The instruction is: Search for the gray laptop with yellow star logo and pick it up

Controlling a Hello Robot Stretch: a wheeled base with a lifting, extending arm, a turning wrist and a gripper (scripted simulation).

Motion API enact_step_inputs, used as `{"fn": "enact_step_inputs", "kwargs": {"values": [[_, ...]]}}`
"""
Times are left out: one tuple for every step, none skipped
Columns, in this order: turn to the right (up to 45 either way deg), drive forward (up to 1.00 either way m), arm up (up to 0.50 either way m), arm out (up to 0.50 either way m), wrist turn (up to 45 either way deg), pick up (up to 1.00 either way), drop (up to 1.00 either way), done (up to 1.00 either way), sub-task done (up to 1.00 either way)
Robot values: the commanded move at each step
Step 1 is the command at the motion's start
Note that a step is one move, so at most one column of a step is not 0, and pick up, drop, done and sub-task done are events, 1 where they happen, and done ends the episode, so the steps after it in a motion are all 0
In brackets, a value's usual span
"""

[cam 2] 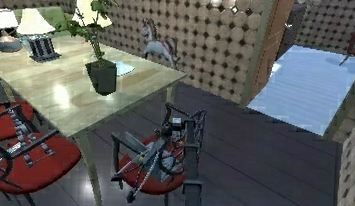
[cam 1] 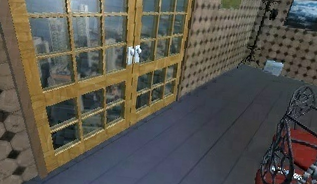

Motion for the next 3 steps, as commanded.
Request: {"fn": "enact_step_inputs", "kwargs": {"values": [[0.0, 0.00, 0.00, 0.00, 45.0, 0.00, 0.00, 0.00, 0.00], [0.0, 0.00, 0.00, 0.00, 45.0, 0.00, 0.00, 0.00, 0.00], [0.0, 0.00, 0.00, 0.00, 27.0, 0.00, 0.00, 0.00, 0.00]]}}
